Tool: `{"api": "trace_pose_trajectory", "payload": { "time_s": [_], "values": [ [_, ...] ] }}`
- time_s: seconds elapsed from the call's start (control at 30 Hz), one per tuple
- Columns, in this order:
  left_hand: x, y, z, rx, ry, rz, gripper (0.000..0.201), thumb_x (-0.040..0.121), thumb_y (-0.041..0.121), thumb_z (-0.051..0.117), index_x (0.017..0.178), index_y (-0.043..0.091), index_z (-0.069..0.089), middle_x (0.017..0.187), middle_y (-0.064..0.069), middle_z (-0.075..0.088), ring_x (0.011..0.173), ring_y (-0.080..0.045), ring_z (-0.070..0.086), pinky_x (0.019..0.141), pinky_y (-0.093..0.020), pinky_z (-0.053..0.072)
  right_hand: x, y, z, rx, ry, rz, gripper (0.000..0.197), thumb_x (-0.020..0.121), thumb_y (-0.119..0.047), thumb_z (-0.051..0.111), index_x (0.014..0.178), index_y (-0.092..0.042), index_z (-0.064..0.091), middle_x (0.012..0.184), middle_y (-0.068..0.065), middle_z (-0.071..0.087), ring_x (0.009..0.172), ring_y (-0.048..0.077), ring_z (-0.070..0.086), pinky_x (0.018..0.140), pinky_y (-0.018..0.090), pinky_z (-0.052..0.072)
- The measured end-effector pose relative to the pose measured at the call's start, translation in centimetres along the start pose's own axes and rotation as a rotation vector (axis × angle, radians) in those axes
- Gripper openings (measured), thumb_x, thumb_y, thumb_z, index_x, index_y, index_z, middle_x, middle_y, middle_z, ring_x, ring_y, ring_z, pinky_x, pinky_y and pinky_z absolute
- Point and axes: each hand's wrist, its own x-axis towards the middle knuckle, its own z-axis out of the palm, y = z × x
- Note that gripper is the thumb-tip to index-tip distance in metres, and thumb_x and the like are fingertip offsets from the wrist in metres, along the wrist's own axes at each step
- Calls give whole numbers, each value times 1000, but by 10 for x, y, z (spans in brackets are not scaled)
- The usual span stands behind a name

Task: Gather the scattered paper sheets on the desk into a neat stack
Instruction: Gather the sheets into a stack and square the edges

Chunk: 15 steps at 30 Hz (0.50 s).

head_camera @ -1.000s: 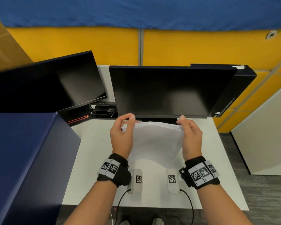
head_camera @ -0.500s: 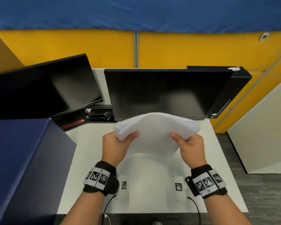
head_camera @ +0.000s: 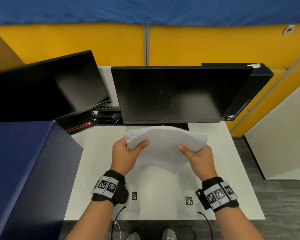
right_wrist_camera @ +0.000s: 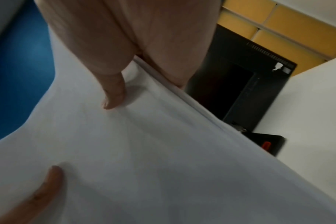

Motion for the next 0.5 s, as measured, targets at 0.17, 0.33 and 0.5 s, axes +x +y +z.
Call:
{"api": "trace_pose_trajectory", "payload": {
  "time_s": [0.17, 0.33, 0.5],
  "values": [
    [-3, -5, 4, -60, 37, -24, 54, 69, 27, 90, 117, 20, 67, 107, 10, 73, 96, -2, 70, 82, -22, 59, -4, -1, -1, -51, -19, 20, 37, 78, -15, 79, 106, -33, 63, 105, -12, 71, 97, 5, 69, 83, 22, 57],
    [-3, 23, 15, -159, 210, 23, 19, 93, 35, 65, 103, 20, 69, 97, 1, 71, 81, 3, 66, 62, -10, 51, -2, -38, 10, 0, 102, -87, 15, 85, -31, 70, 99, -26, 65, 94, -12, 67, 84, -2, 64, 72, 18, 54],
    [3, 25, 19, -114, 246, -24, 15, 94, 29, 64, 91, 16, 71, 84, 4, 70, 74, -4, 65, 58, -12, 49, 15, -45, 22, -98, 239, -52, 13, 88, -32, 66, 82, -22, 67, 82, -12, 66, 82, 6, 61, 79, 31, 53]
  ]
}}
